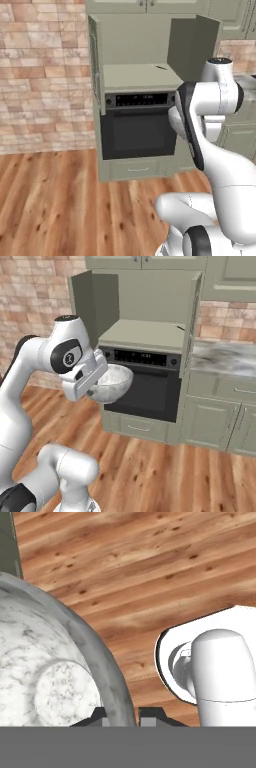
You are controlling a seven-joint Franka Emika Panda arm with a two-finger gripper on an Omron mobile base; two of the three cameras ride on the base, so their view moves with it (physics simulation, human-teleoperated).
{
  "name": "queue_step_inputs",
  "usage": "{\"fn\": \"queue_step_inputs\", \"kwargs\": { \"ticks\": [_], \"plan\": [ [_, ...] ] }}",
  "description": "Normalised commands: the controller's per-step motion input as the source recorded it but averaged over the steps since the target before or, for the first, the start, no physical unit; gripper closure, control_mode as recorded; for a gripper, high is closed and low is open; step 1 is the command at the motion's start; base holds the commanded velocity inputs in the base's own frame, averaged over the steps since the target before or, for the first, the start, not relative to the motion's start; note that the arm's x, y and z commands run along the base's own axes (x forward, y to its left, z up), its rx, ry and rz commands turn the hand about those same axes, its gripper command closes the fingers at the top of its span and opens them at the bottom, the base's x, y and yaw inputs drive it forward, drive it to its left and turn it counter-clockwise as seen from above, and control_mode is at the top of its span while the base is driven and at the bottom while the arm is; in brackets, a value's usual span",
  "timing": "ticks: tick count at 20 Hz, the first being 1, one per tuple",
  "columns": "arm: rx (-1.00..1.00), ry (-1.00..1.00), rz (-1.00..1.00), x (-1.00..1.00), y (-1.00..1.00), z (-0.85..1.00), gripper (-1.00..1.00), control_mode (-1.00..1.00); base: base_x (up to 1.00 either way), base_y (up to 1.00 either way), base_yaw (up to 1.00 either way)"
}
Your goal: Pick the mug and place it in the sink. Pick the bowl and place it in the open cabinet and then close the cabinet.
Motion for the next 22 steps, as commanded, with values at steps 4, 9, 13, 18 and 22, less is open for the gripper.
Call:
{"fn": "queue_step_inputs", "kwargs": {
  "ticks": [4,9,13,18,22],
  "plan": [
    [0.0,0.0,0.0,0.0,0.0,0.0,1.0,1.0,0.67,-0.26,0.15],
    [0.0,0.0,0.0,0.0,0.0,0.0,1.0,1.0,0.62,-0.23,0.15],
    [0.0,0.0,0.0,0.0,0.0,0.0,1.0,1.0,0.81,-0.01,0.14],
    [0.0,0.0,0.0,0.0,0.0,0.0,1.0,1.0,0.38,-0.45,0.12],
    [0.0,0.0,0.0,0.0,0.0,0.0,1.0,1.0,0.45,-0.16,0.0]
  ]
}}
